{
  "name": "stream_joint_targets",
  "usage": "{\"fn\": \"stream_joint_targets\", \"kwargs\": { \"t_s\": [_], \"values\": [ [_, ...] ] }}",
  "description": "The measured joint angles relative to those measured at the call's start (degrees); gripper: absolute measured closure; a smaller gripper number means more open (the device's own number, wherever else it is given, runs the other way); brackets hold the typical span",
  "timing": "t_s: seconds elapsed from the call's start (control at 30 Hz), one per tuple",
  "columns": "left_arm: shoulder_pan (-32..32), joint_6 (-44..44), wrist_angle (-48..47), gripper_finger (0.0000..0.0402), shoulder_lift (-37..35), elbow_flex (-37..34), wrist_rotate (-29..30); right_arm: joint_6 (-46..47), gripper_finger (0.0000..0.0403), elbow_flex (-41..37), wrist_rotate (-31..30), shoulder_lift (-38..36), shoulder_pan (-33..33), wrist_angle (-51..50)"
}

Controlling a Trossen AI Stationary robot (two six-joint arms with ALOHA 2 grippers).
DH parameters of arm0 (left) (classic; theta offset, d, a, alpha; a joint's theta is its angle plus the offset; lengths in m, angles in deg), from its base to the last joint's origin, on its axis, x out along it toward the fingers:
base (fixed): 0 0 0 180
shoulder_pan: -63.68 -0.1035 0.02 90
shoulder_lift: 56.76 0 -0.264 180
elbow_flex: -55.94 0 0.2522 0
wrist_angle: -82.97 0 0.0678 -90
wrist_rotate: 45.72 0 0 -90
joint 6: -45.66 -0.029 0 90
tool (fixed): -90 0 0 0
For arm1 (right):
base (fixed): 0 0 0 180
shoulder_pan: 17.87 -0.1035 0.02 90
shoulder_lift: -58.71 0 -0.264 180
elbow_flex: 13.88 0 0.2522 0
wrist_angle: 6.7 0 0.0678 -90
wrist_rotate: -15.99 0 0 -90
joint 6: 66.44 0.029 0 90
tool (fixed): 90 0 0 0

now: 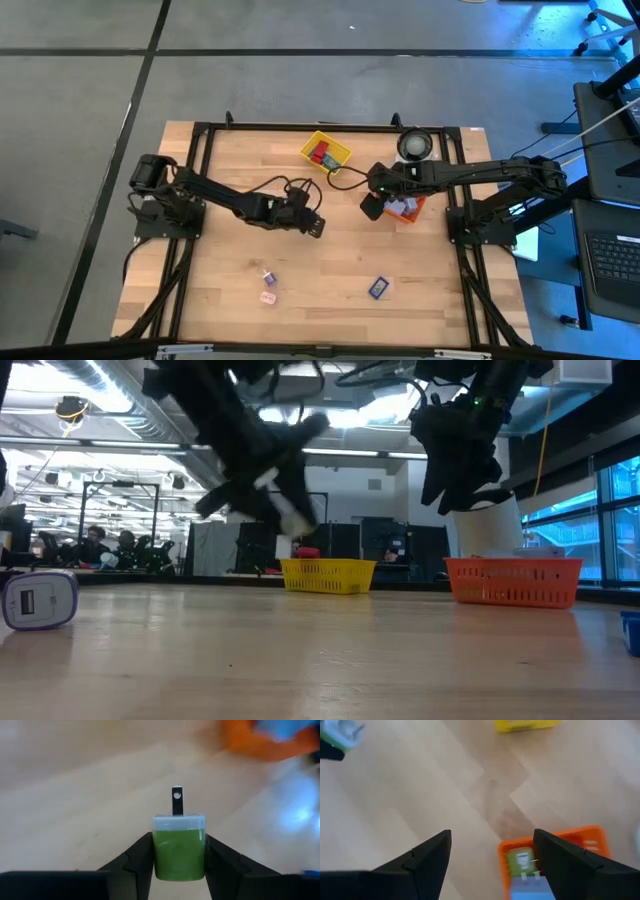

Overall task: Pick & Place Office items
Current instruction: Put the green charger adapter into the orange bin

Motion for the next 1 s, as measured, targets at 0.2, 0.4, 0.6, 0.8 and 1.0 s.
{"fn": "stream_joint_targets", "kwargs": {
  "t_s": [0.2, 0.4, 0.6, 0.8, 1.0],
  "values": [
    [0.0, -14.0, 9.8, 0.0266, -3.9, 0.0, 4.3, 1.7, 0.0119, 0.0, 3.9, 0.0, 0.0, 3.4],
    [0.4, -29.1, 16.2, 0.0266, -6.3, 0.0, 12.7, 3.1, 0.0119, 0.0, 6.0, 0.0, 0.0, 10.2],
    [0.6, -41.9, 21.5, 0.0265, -6.6, 0.0, 17.0, 2.6, 0.0119, 0.0, 9.9, 0.0, 0.0, 17.8],
    [0.7, -46.7, 22.1, 0.0265, -6.6, 0.0, 21.9, 1.7, 0.0119, 0.0, 11.5, 0.0, 0.0, 22.5],
    [0.9, -49.7, 22.0, 0.0265, -6.6, 0.0, 23.3, 2.3, 0.0119, 0.0, 11.2, 0.0, 0.0, 29.9]
  ]
}}
